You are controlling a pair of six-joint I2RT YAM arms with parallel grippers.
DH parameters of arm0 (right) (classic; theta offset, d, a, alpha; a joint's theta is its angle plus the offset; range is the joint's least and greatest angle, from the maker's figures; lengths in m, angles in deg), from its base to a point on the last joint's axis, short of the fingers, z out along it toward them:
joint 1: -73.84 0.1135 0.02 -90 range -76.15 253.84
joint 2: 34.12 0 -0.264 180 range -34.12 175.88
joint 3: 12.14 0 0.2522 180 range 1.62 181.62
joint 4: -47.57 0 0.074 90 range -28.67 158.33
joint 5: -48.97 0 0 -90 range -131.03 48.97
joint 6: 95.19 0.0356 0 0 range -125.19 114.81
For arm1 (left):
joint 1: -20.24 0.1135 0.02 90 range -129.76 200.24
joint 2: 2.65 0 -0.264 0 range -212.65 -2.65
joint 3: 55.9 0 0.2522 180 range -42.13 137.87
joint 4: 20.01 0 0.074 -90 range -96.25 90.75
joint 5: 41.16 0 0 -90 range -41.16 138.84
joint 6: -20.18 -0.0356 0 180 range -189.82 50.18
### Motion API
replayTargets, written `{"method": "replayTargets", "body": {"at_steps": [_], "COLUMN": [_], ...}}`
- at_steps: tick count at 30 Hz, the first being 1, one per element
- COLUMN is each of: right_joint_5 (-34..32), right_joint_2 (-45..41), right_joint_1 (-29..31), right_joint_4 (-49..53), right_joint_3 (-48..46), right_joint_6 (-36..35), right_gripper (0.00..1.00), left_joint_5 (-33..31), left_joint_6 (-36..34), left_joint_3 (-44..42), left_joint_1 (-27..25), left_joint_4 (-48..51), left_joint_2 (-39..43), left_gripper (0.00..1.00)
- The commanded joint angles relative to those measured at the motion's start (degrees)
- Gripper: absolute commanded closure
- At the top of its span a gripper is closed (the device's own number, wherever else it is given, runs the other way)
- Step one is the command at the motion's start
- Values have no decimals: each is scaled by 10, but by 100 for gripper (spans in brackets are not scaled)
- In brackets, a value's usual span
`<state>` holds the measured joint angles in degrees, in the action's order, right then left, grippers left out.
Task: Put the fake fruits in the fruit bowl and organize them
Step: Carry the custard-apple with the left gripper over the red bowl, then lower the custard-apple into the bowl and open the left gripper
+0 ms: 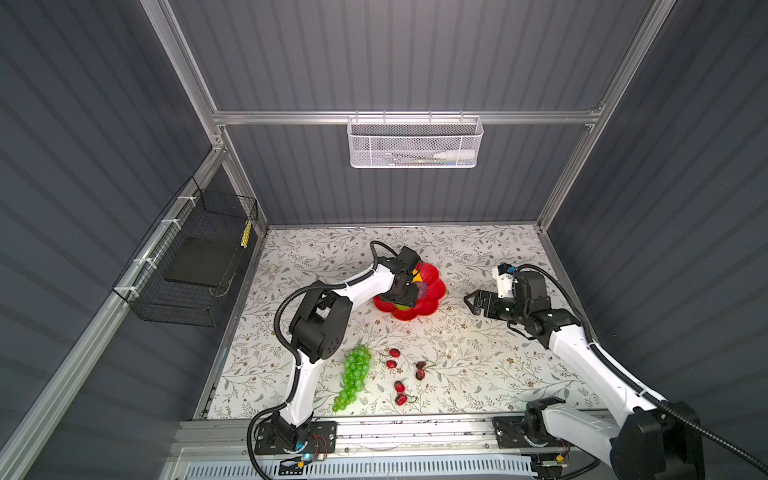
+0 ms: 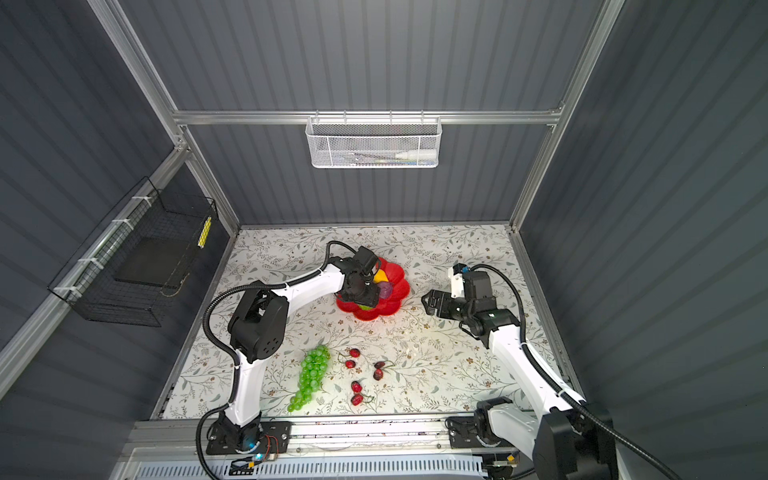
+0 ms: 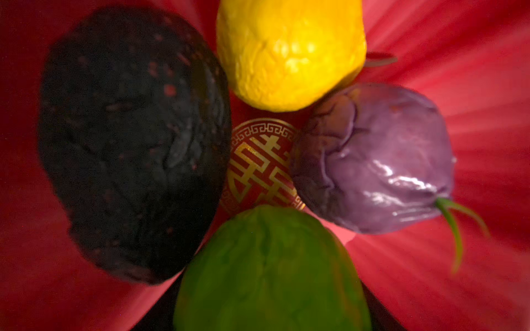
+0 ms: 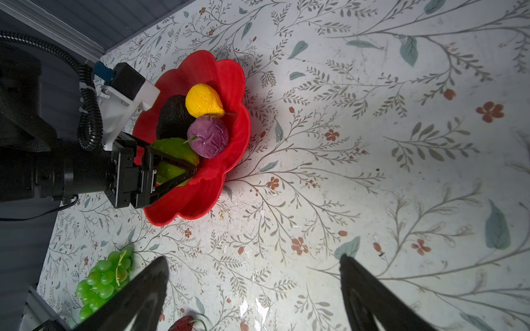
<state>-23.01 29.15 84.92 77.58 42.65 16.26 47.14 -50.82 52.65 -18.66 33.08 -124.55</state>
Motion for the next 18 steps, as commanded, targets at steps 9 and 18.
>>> {"method": "replayTargets", "body": {"at_steps": [9,18], "right_joint_5": [-2,-17], "right_joint_2": [-21,-20], "right_joint_1": [14,42], "right_joint_4": [7,5], "right_joint_3": [6,6], "right_joint_6": [-2,5], "right_gripper": [8,10], "left_joint_5": [8,19], "left_joint_6": [-15,-9], "left_joint_3": [7,-90], "left_joint_1": [5,5], "left_joint_4": [32,50], "left_joint_2": [77,220], "left_gripper": [19,9]}}
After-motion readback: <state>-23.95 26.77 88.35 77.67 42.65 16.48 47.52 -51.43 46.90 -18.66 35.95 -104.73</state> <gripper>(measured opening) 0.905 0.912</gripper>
